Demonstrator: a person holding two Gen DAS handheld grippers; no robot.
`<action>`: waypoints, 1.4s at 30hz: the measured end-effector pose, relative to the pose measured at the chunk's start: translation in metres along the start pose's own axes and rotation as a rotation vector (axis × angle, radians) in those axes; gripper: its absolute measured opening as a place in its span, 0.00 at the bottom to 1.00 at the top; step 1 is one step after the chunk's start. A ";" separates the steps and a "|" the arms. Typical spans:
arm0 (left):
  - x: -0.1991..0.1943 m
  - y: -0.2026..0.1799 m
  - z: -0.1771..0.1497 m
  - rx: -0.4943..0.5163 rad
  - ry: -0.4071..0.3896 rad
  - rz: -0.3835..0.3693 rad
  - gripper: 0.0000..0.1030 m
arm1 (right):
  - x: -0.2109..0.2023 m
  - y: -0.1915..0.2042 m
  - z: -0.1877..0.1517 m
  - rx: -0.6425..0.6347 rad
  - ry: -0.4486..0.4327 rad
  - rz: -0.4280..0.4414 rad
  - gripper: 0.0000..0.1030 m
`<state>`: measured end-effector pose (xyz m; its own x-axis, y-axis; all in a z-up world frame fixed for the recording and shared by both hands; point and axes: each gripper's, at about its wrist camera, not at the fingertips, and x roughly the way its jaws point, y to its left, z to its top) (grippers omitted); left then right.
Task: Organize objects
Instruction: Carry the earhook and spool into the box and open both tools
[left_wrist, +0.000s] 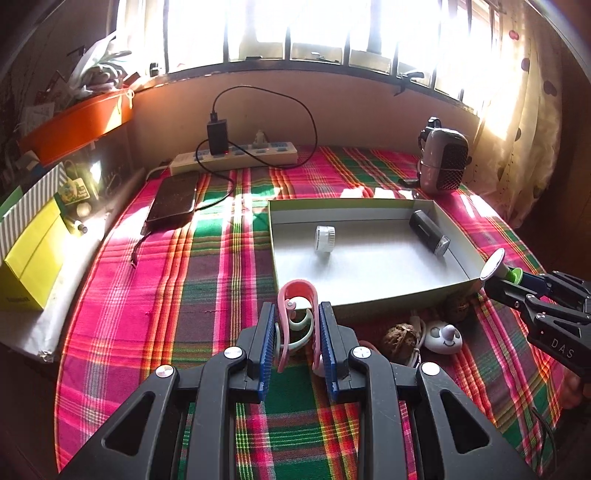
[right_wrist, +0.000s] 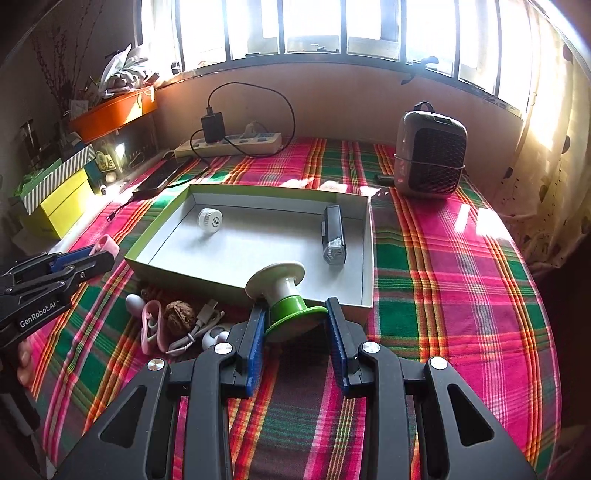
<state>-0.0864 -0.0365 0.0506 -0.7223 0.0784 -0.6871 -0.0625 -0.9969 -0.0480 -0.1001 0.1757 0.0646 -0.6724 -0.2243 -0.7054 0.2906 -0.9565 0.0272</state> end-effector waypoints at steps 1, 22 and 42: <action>0.001 -0.001 0.002 0.001 0.000 -0.004 0.20 | 0.000 0.002 0.004 -0.003 -0.003 0.005 0.31; 0.059 -0.023 0.038 0.043 0.049 -0.028 0.20 | 0.085 0.012 0.072 -0.007 0.062 0.017 0.31; 0.097 -0.021 0.041 0.042 0.119 -0.021 0.21 | 0.140 0.017 0.086 -0.033 0.146 -0.002 0.31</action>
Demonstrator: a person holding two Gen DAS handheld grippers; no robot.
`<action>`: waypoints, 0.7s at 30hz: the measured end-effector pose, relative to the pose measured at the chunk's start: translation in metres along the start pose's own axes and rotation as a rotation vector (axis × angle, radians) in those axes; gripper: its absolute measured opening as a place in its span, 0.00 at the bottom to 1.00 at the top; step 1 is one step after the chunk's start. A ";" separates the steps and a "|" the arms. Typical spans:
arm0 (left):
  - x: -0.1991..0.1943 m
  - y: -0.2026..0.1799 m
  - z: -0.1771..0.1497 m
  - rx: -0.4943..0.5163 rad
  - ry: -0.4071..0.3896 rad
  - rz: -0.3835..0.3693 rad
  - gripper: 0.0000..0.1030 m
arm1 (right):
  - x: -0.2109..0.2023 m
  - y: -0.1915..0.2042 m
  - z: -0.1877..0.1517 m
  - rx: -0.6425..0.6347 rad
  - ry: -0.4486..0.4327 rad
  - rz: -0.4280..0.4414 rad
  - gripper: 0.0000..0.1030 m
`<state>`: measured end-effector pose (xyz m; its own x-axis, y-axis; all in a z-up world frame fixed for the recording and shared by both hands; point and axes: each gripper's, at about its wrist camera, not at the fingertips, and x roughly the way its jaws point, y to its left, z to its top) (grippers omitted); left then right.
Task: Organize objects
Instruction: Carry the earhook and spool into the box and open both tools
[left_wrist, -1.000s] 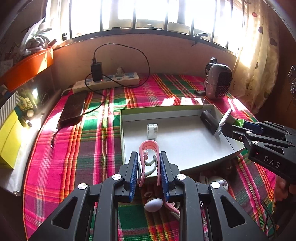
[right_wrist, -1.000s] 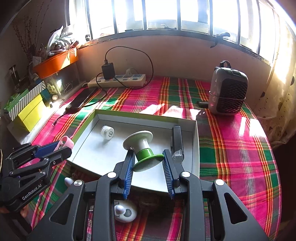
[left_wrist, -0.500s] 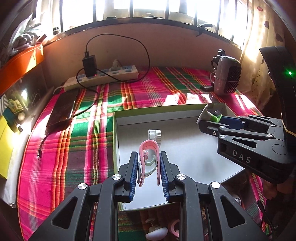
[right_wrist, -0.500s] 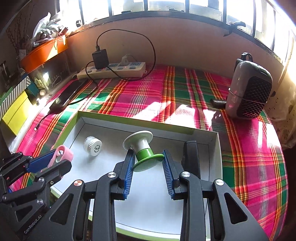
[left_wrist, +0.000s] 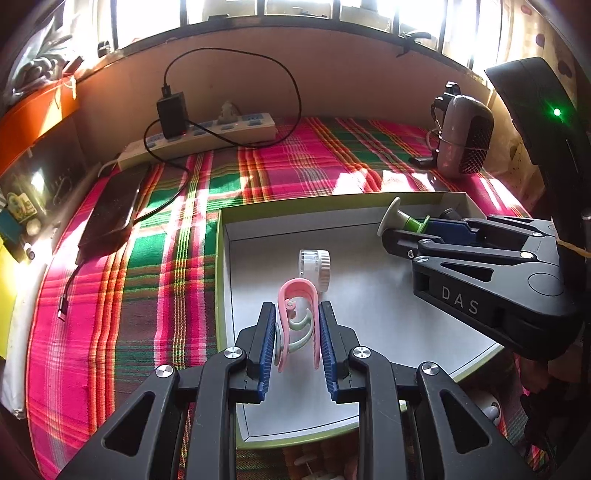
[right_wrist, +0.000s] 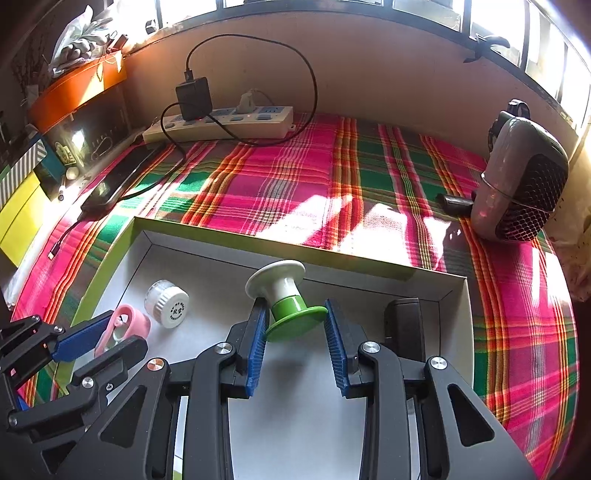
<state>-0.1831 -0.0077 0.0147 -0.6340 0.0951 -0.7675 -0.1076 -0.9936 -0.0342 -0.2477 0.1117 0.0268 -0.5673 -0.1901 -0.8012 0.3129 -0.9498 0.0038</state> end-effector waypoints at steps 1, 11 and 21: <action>0.001 0.000 0.000 0.001 0.000 0.000 0.21 | 0.000 0.000 0.000 -0.002 -0.001 0.001 0.31; 0.005 -0.002 0.000 0.004 0.013 -0.003 0.21 | 0.007 -0.001 0.000 0.003 0.016 0.004 0.31; 0.006 -0.003 0.000 0.006 0.011 0.003 0.21 | 0.009 -0.002 0.000 0.010 0.018 -0.004 0.31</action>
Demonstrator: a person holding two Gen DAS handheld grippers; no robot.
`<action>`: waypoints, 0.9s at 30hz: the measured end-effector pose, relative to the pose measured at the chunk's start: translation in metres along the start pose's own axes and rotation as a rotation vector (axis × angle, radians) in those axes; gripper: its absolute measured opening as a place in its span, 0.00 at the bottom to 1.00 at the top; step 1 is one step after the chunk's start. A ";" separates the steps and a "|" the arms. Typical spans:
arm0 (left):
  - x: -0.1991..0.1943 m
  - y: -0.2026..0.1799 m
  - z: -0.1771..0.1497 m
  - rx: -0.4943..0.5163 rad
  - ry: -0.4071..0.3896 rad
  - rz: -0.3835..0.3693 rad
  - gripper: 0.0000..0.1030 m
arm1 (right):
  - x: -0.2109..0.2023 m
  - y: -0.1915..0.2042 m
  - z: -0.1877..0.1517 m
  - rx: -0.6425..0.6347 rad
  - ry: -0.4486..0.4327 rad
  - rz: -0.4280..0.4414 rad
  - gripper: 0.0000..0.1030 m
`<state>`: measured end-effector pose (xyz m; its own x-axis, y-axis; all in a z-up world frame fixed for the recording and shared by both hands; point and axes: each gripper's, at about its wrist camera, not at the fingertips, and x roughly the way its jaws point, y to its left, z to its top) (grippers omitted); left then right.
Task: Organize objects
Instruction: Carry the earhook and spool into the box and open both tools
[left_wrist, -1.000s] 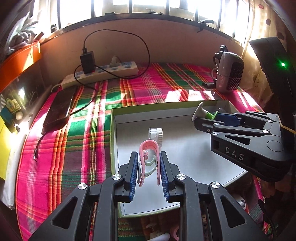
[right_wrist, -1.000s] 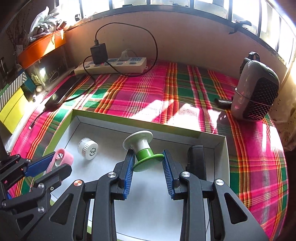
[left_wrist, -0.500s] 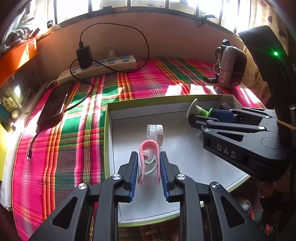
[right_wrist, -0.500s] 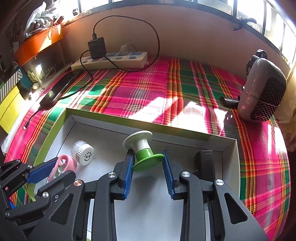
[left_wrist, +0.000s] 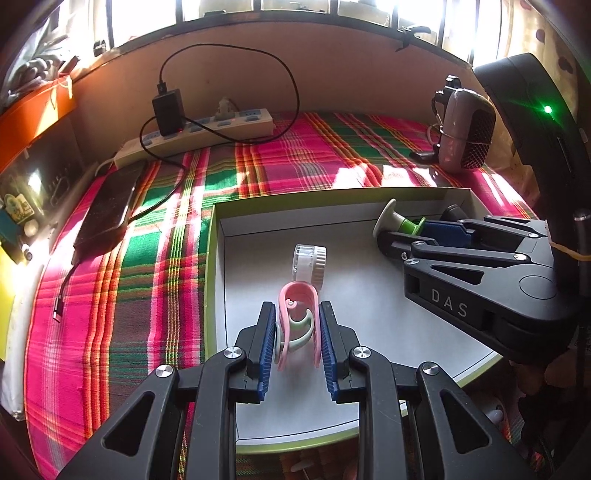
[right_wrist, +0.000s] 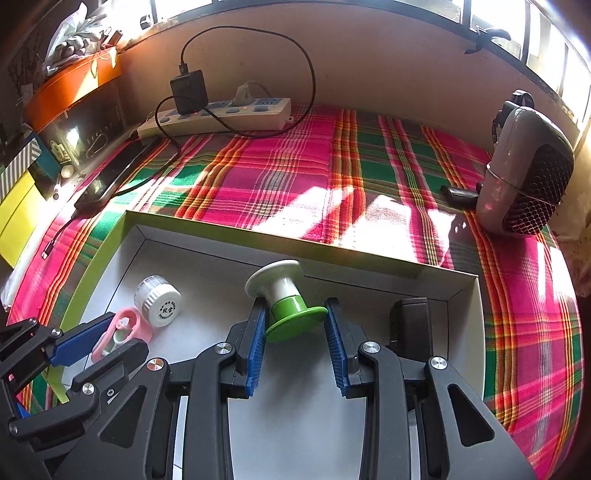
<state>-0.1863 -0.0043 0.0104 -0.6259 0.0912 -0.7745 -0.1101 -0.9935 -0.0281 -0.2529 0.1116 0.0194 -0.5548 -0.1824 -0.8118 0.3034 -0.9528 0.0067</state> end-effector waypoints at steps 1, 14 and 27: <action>0.000 0.000 0.000 -0.002 0.000 -0.001 0.21 | 0.000 0.000 0.000 0.000 0.000 -0.001 0.31; -0.002 0.002 0.001 -0.003 -0.003 -0.015 0.26 | -0.001 -0.003 -0.003 0.023 0.000 -0.005 0.44; -0.012 0.003 -0.002 -0.015 -0.022 0.000 0.29 | -0.010 -0.002 -0.007 0.041 -0.017 0.009 0.48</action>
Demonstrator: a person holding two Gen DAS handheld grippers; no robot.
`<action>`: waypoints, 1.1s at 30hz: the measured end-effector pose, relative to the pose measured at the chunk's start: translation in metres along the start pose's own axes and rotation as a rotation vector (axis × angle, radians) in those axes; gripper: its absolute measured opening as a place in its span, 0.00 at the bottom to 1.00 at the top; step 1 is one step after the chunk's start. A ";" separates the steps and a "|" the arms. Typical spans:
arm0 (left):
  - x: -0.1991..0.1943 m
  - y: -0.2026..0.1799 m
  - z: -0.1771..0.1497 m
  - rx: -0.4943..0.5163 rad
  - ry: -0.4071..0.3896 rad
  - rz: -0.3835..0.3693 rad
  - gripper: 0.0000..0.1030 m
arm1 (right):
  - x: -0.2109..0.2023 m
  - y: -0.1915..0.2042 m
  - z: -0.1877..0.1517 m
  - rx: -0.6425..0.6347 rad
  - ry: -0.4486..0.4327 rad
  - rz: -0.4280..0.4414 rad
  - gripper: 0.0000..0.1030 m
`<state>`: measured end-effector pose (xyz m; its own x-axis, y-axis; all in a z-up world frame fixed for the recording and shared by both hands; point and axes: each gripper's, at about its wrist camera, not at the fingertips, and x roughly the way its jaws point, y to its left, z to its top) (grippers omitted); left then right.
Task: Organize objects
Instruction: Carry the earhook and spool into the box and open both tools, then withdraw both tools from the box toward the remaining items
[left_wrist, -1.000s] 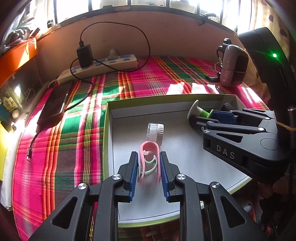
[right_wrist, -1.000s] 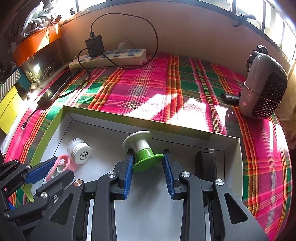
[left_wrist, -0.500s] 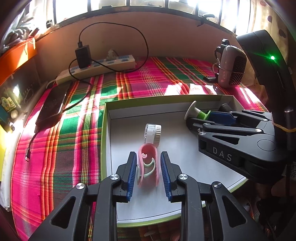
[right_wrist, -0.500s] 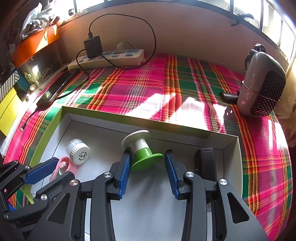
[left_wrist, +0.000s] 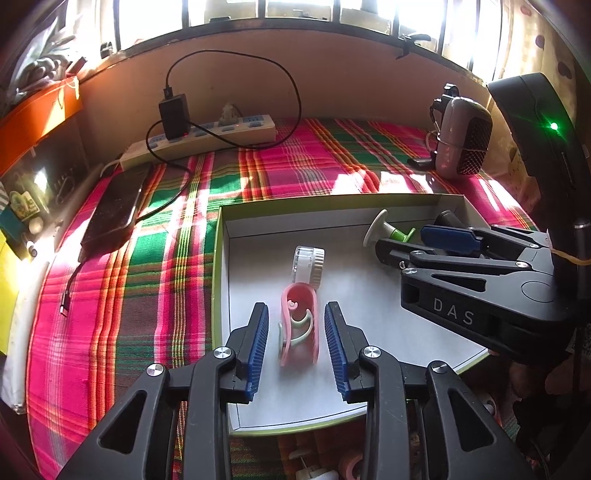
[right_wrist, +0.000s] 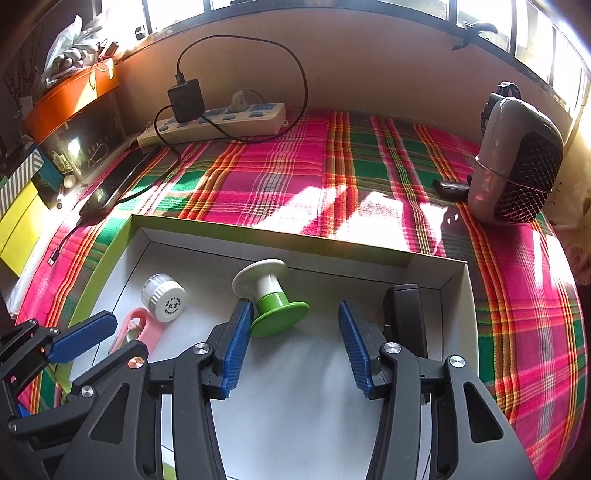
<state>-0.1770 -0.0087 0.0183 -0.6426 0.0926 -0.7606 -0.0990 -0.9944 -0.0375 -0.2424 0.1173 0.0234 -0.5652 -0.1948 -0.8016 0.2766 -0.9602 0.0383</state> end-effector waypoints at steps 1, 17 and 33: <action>-0.002 0.000 0.000 -0.001 -0.005 0.000 0.29 | -0.002 0.000 0.000 -0.001 -0.003 0.000 0.48; -0.033 -0.001 -0.014 -0.014 -0.045 0.012 0.29 | -0.037 0.006 -0.016 0.019 -0.058 0.026 0.48; -0.073 -0.003 -0.045 -0.019 -0.105 0.040 0.29 | -0.089 0.005 -0.053 0.039 -0.142 0.038 0.48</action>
<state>-0.0964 -0.0151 0.0447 -0.7222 0.0571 -0.6894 -0.0578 -0.9981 -0.0222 -0.1488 0.1404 0.0634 -0.6603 -0.2546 -0.7065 0.2711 -0.9581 0.0919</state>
